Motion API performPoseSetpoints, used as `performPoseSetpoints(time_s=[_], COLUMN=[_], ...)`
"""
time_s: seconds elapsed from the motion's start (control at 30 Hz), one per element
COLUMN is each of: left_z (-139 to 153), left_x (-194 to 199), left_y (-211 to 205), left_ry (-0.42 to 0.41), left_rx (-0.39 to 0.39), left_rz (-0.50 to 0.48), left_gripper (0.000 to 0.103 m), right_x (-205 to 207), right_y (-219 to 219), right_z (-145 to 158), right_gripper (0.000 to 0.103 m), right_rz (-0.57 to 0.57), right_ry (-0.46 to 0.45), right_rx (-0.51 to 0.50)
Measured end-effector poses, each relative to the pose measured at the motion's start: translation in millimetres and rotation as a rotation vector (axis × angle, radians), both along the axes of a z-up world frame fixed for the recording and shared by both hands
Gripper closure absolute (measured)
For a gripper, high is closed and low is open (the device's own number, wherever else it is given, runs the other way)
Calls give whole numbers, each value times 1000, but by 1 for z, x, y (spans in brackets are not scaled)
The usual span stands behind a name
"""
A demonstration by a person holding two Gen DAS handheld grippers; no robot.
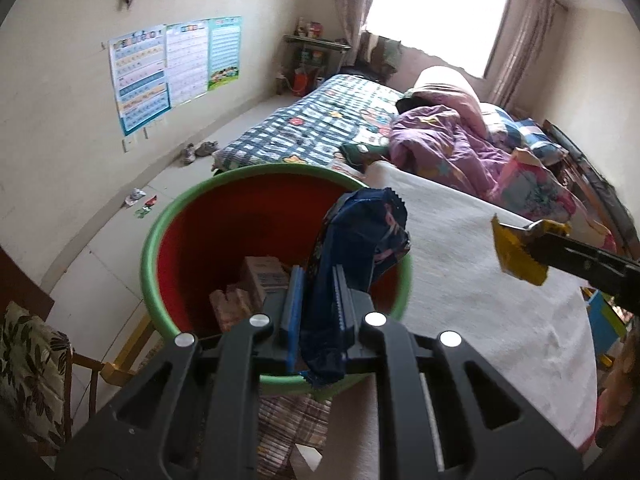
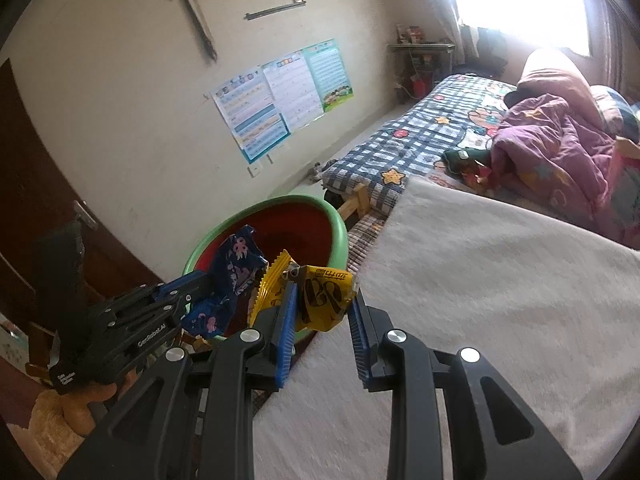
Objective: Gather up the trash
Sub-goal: 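Carry blue wrapper in left tool and yellow wrapper in right tool over bucket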
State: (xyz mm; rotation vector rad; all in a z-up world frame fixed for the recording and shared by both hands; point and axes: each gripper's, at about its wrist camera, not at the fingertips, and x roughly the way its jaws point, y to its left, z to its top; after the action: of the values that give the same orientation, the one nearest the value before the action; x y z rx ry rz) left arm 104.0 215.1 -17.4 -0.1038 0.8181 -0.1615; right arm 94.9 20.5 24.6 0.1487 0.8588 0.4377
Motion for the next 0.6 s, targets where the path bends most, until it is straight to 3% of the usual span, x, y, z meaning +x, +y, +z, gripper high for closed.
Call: performPoseSetpoints(time_s=[0.13, 0.6], left_z=[-1, -15], left_x=[7, 30], left_y=[6, 14], left_ry=[-11, 25], left_rx=[40, 39], left_rz=[22, 35], left_gripper=[89, 89], right_x=[9, 37], right_y=[7, 40], right_z=[-1, -10], right_gripper=[77, 77], right_rz=[3, 40], right_ry=[5, 19], right_rx=[19, 15])
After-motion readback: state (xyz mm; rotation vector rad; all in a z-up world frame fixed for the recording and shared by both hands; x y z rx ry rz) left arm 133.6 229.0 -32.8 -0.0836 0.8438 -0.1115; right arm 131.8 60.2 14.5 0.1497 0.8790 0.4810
